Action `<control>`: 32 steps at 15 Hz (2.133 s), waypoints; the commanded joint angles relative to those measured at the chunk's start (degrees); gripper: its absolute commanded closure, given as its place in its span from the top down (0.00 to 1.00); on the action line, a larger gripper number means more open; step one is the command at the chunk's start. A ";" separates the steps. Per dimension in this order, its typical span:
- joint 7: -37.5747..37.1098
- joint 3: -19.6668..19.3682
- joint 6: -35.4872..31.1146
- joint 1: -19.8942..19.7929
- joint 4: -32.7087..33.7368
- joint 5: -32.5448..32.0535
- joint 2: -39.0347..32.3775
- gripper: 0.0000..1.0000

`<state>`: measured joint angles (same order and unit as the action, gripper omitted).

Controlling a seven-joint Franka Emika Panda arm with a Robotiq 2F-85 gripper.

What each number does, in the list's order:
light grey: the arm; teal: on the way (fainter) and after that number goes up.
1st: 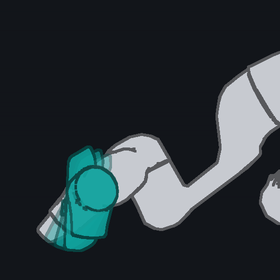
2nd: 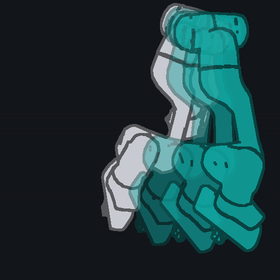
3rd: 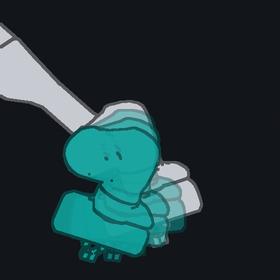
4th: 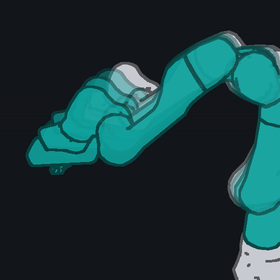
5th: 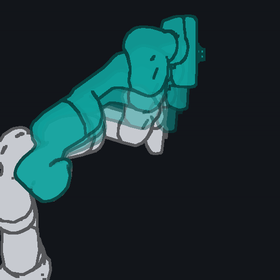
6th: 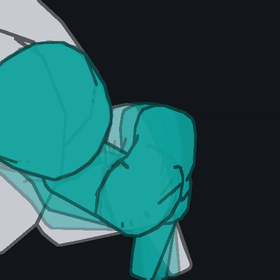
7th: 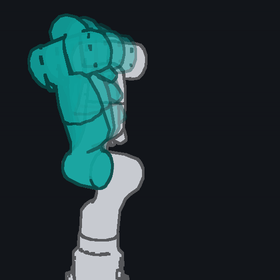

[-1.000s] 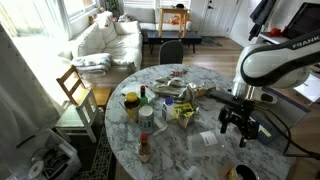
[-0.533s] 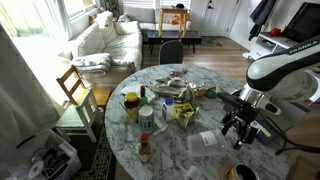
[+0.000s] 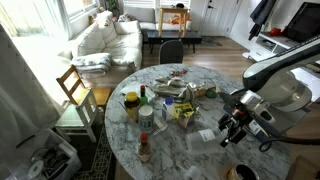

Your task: Remote the plastic cup and silver cup from the clear case and put them in an upright position

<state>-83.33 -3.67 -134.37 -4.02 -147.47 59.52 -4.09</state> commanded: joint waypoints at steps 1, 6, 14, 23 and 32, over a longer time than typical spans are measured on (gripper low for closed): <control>3.76 -0.38 -1.05 -0.02 0.05 3.78 -1.62 0.54; 3.38 -1.09 -0.55 -0.11 -0.48 0.42 0.24 0.16; -10.39 -0.48 5.06 0.58 -0.01 -31.77 7.77 0.01; -15.73 5.04 21.15 1.45 12.11 -61.49 10.27 0.01; -15.56 7.56 15.05 4.11 12.31 -74.61 7.84 0.05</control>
<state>-98.91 4.39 -119.47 -0.40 -135.24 -15.10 3.74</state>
